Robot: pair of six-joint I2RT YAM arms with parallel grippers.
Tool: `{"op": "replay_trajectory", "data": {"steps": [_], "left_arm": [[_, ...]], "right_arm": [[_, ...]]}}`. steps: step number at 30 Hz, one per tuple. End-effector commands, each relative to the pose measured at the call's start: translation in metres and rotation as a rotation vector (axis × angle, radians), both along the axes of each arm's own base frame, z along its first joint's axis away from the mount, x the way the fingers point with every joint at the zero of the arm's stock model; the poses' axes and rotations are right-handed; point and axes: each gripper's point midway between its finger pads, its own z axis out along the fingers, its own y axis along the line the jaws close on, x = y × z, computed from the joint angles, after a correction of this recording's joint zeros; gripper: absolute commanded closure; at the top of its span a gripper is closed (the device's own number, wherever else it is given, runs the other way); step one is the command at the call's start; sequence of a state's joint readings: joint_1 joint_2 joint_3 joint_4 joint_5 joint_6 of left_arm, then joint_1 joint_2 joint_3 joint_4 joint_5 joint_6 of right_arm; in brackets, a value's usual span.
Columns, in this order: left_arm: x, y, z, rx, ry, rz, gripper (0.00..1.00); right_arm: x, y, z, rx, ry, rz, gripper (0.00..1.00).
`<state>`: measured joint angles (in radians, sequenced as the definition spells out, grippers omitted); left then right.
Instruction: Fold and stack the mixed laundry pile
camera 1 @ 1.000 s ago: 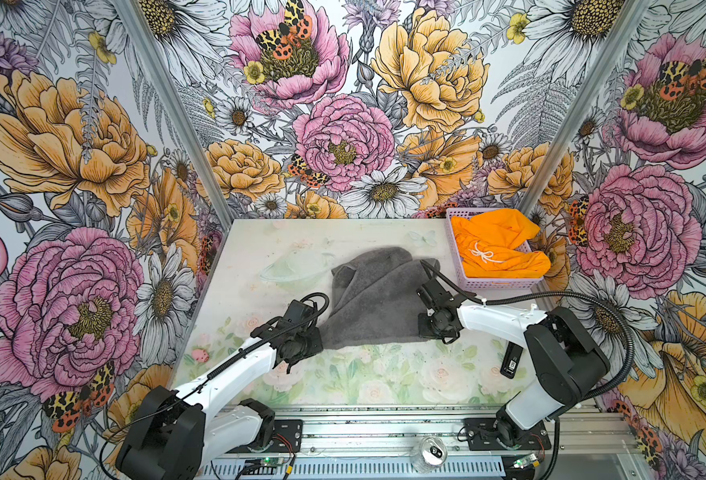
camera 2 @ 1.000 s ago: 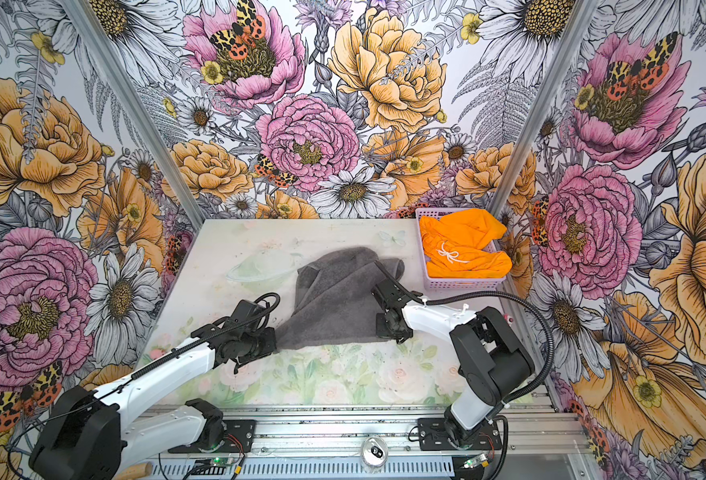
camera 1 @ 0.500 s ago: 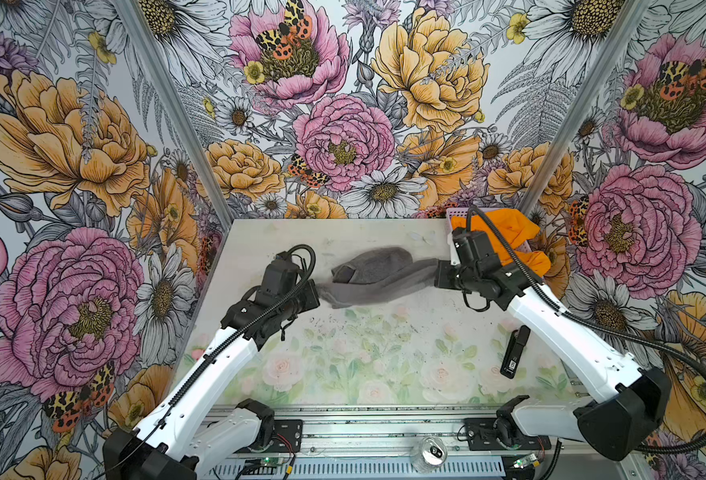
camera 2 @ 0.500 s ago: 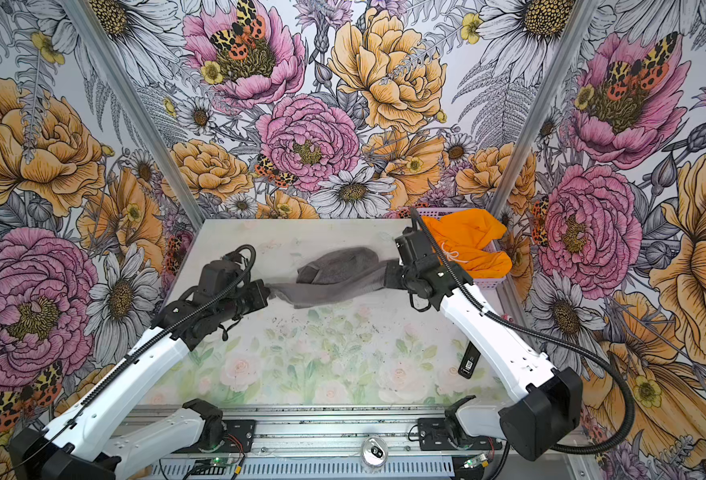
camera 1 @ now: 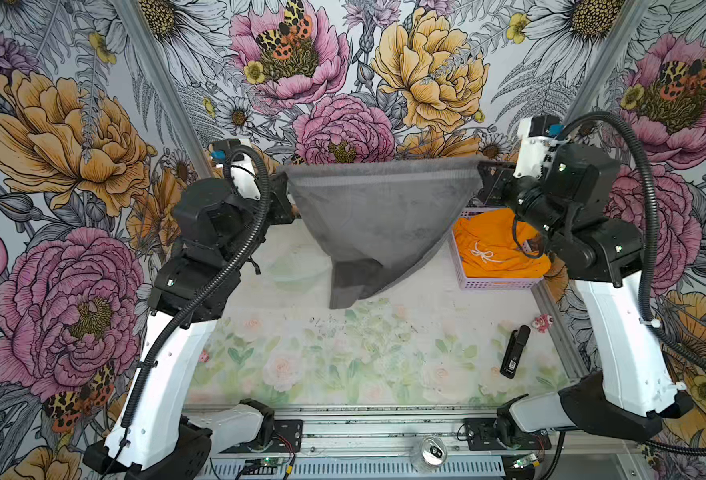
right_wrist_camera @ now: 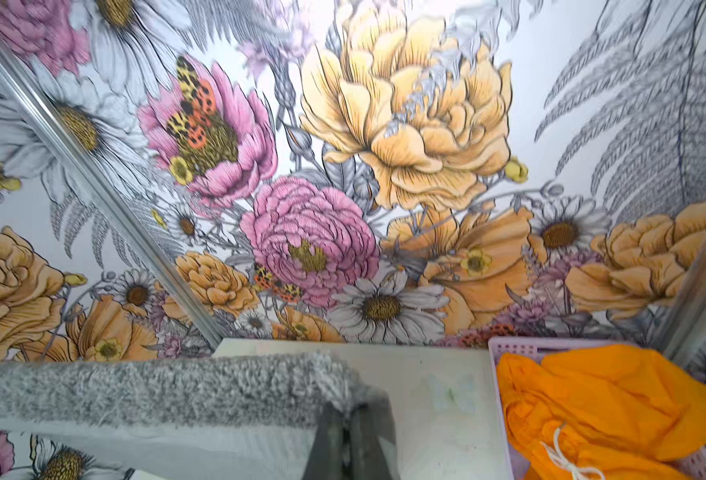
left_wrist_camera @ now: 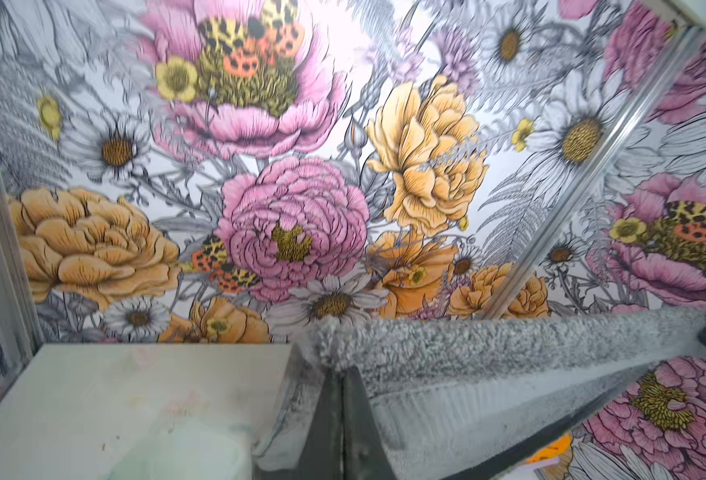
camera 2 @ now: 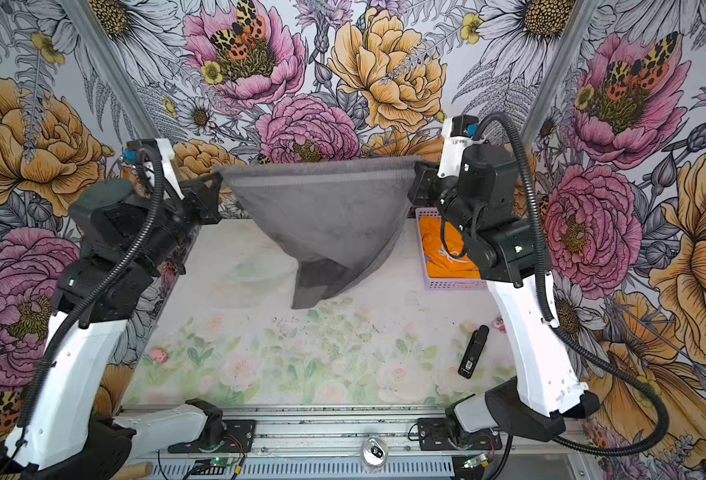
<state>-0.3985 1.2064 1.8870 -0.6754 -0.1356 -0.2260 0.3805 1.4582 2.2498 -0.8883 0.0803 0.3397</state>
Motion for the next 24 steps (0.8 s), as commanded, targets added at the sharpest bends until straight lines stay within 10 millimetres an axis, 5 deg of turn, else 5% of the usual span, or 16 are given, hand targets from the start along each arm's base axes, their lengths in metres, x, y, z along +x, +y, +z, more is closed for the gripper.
{"op": "replay_trajectory", "data": {"steps": [1, 5, 11, 20, 24], "left_arm": [[-0.019, 0.014, 0.050, 0.055, -0.163, 0.064, 1.00], [-0.050, 0.020, 0.095, 0.068, -0.305, 0.091, 1.00], [-0.099, 0.033, 0.145, 0.076, -0.463, 0.109, 1.00], [-0.145, 0.051, 0.183, 0.030, -0.596, 0.082, 1.00], [-0.152, 0.057, 0.191, 0.034, -0.626, 0.097, 1.00]], "right_arm": [[-0.012, -0.012, 0.048, -0.010, -0.138, -0.032, 1.00], [-0.035, -0.016, 0.095, 0.036, -0.274, -0.004, 1.00], [-0.076, -0.014, 0.137, 0.101, -0.415, 0.089, 1.00], [-0.141, -0.030, 0.181, 0.188, -0.590, 0.140, 1.00], [-0.149, -0.040, 0.191, 0.193, -0.635, 0.102, 1.00]]}}
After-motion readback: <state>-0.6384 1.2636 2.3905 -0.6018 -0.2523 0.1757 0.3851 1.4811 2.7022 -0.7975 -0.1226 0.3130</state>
